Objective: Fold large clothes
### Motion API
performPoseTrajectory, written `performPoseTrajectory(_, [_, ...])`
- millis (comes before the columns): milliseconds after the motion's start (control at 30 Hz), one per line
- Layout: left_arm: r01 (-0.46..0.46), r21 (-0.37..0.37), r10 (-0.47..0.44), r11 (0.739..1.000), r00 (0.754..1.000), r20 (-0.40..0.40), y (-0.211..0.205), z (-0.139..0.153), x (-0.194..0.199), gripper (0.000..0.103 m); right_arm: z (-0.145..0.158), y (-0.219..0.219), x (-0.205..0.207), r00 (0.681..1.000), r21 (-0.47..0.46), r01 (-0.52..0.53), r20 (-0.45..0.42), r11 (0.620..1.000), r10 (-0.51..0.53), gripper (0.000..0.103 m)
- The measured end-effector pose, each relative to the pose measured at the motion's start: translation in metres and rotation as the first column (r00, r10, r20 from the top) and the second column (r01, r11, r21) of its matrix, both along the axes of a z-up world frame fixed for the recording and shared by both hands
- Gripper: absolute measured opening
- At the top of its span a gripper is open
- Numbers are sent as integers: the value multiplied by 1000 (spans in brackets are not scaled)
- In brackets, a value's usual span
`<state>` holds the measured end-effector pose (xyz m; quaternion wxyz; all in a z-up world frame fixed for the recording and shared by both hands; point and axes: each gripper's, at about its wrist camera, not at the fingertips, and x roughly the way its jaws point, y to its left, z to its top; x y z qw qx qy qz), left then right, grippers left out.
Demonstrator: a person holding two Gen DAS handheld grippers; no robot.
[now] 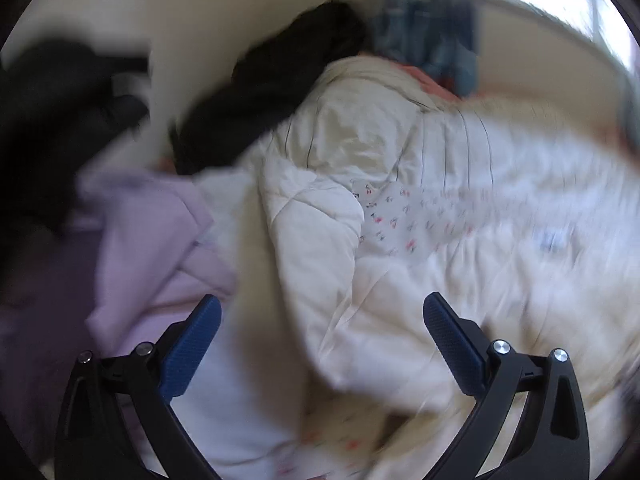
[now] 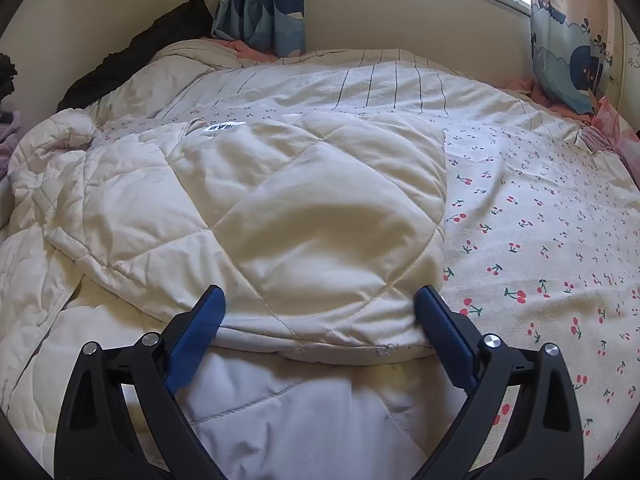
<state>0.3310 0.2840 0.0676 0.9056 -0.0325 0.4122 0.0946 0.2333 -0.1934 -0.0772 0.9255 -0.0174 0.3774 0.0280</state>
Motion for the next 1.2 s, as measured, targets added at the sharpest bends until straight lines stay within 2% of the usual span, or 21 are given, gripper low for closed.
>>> performPoseTrajectory(67, [-104,-169,96,980,994,-55,31,-13,27,97,0,0,0,1000,1,0,5,1000,0,93])
performPoseTrajectory(200, [-214,-338,140,917,963,-228,48,-64,57,96,-1,0,-2,1000,-1,0,18,1000,0,93])
performPoseTrajectory(233, [-230,-345,143,910,955,-259,46,-75,61,81,-1,1,-2,1000,-2,0,21,1000,0,93])
performPoseTrajectory(267, [-237,-344,146,909,952,-270,42,-81,60,69,-1,1,-2,1000,-3,-1,22,1000,1,93])
performPoseTrajectory(300, [-236,-341,149,910,953,-264,38,-83,59,50,-1,1,-3,1000,-3,-1,23,1000,1,93])
performPoseTrajectory(333, [-218,-338,143,916,962,-234,33,-82,55,39,-1,0,-3,1000,-3,-1,25,1000,1,93])
performPoseTrajectory(433, [-126,-256,99,958,988,-114,10,-62,42,18,-1,1,-3,1000,-3,-1,27,1000,1,93])
performPoseTrajectory(467, [-75,-209,62,975,996,-67,0,-53,36,17,-1,1,-3,1000,-2,-1,27,1000,2,93])
performPoseTrajectory(533, [102,-91,-97,991,994,60,-31,-34,6,13,-1,0,-3,1000,-1,-1,27,1000,1,93])
performPoseTrajectory(600, [236,-41,-232,971,969,85,-51,-30,-23,13,-1,0,-3,1000,0,-2,28,1000,2,93])
performPoseTrajectory(633, [297,-45,-294,954,954,60,-58,-33,-35,13,-1,0,-3,1000,-1,-1,27,1000,1,93])
performPoseTrajectory(700, [438,-75,-444,896,889,-114,-78,-65,-55,13,-1,0,-3,1000,-1,-2,27,1000,2,93])
performPoseTrajectory(767, [483,-27,-476,875,848,-233,-87,-96,-70,13,0,0,-3,1000,1,-1,28,1000,1,93])
performPoseTrajectory(800, [481,-3,-467,877,850,-244,-84,-107,-81,13,0,0,-3,1000,3,-2,29,1000,2,93])
performPoseTrajectory(833, [465,-25,-459,885,860,-222,-77,-105,-85,13,0,0,-4,1000,5,-2,30,1000,2,93])
performPoseTrajectory(900, [393,-168,-415,904,901,-124,-52,-88,-92,17,1,0,-3,1000,6,-3,31,1000,2,93])
performPoseTrajectory(967, [342,-262,-363,902,931,-35,-31,-70,-95,32,1,1,-3,1000,6,-3,31,1000,3,93])
performPoseTrajectory(1033, [268,-326,-277,907,961,20,-12,-51,-90,59,0,0,-3,1000,6,-3,31,1000,3,93])
performPoseTrajectory(1100, [181,-401,-178,898,983,47,4,-39,-72,65,1,0,-3,1000,6,-3,31,1000,3,93])
performPoseTrajectory(1133, [142,-427,-136,893,990,45,8,-36,-62,74,0,0,-3,1000,6,-3,31,1000,3,93])
performPoseTrajectory(1200, [52,-459,-66,887,998,-15,15,-42,-25,79,0,0,-3,1000,6,-3,31,1000,3,93])
